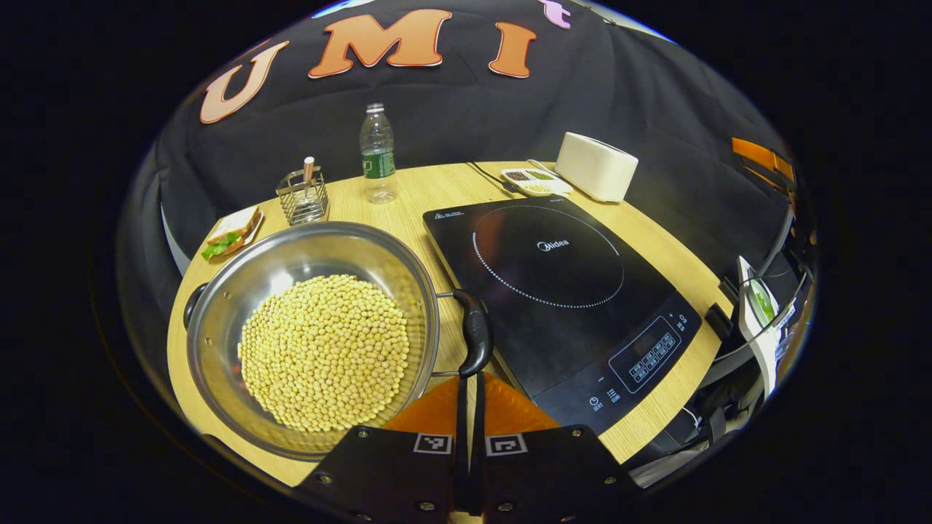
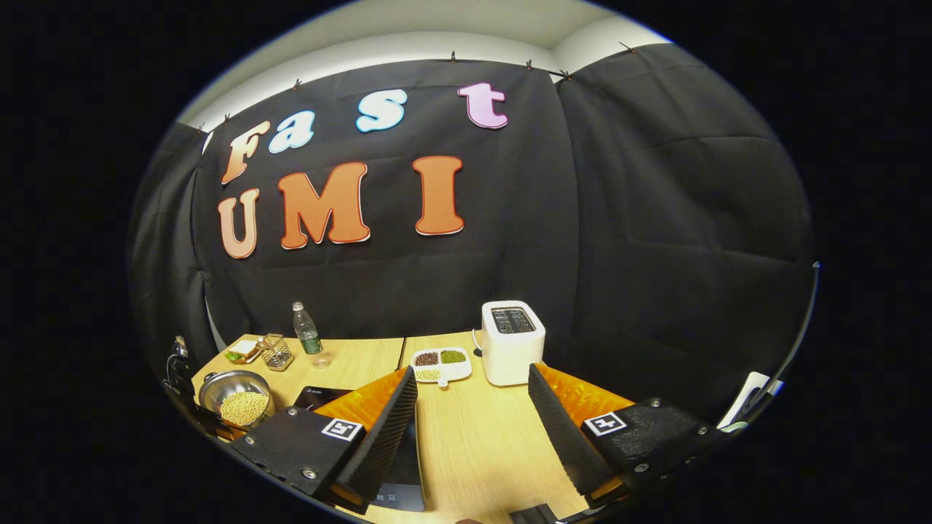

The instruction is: First push the handle of the pot to place it horizontally, then grasp the pot with both hands and set it on the induction cooktop.

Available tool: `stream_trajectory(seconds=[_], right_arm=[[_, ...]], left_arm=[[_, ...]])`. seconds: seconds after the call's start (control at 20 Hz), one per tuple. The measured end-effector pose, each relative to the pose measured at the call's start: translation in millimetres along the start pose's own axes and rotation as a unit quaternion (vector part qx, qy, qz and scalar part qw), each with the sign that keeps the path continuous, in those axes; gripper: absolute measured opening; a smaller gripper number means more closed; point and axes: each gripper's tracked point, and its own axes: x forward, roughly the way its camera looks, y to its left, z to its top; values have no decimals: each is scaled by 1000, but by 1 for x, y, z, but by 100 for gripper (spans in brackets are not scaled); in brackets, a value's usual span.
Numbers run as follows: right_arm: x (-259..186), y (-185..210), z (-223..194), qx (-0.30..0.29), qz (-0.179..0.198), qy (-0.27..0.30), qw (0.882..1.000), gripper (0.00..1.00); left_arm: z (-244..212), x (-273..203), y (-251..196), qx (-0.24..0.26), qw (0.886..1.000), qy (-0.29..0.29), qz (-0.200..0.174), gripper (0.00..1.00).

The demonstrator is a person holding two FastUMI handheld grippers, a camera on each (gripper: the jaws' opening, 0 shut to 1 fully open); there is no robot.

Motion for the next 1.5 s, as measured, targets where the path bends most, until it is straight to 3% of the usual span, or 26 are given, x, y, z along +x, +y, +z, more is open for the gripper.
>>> stream_trajectory(seconds=[1.5], right_arm=[[32,-15,-13,0,-29,20,999,95]], left_arm=[[61,57,4,-5,1000,-25,-8,2]])
